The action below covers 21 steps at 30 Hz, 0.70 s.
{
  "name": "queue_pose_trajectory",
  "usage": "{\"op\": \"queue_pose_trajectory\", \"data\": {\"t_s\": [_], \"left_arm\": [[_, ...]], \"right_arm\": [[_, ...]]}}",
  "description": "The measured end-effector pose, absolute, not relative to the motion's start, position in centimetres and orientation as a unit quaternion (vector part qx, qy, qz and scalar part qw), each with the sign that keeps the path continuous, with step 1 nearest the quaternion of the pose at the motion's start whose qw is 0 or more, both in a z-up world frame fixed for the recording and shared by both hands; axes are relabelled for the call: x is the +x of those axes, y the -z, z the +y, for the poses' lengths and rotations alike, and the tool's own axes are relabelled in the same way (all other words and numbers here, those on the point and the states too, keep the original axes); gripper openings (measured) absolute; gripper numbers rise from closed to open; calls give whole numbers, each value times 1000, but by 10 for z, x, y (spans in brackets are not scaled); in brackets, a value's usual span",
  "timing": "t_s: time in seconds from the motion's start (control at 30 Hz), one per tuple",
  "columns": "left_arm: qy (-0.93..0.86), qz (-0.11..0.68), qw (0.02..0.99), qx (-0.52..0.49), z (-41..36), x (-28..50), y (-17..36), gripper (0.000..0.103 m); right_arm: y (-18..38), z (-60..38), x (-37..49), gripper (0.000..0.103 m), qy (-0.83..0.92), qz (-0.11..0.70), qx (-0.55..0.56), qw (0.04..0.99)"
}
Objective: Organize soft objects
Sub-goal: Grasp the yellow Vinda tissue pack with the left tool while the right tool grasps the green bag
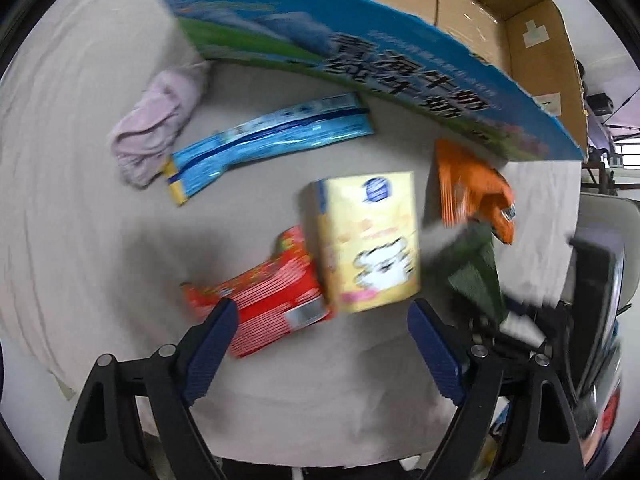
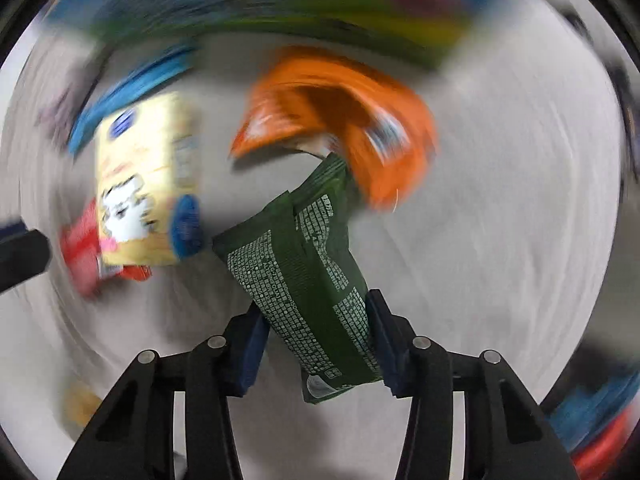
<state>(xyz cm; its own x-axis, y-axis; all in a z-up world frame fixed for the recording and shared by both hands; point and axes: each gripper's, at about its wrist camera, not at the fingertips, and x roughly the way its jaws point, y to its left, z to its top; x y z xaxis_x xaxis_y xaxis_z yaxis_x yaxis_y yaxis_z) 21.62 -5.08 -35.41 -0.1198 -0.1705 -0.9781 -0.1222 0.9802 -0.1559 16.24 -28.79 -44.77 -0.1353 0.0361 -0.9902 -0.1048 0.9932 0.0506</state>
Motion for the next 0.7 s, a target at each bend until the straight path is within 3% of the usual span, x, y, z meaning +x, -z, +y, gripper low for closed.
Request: {"op": "queue_pose_trajectory", "data": {"t_s": [0.13, 0.3, 0.33, 0.37, 0.53, 0.6, 0.63, 0.7], "left_arm": [[22, 784, 614, -93, -80, 231, 384, 86], [4, 799, 601, -32, -114, 239, 426, 85], [3, 799, 602, -16, -119, 239, 431, 80], [-2, 797, 604, 4, -124, 236, 435, 68], [28, 789, 614, 6, -131, 198, 433, 62], [36, 791, 611, 9, -132, 180, 433, 62], [41, 791, 611, 12, -134, 174, 434, 62], [45, 792, 609, 0, -133, 168, 439, 63]], "right_arm": [[448, -333, 147, 44, 40, 745, 69, 663], [468, -336, 140, 53, -4, 773, 111, 624], [471, -335, 135, 57, -8, 770, 101, 630], [467, -336, 134, 58, -5, 766, 86, 637], [469, -354, 131, 58, -1, 772, 88, 630], [473, -358, 126, 54, -14, 778, 91, 621], [480, -359, 124, 45, -17, 781, 91, 618], [502, -353, 129, 44, -14, 779, 88, 621]]}}
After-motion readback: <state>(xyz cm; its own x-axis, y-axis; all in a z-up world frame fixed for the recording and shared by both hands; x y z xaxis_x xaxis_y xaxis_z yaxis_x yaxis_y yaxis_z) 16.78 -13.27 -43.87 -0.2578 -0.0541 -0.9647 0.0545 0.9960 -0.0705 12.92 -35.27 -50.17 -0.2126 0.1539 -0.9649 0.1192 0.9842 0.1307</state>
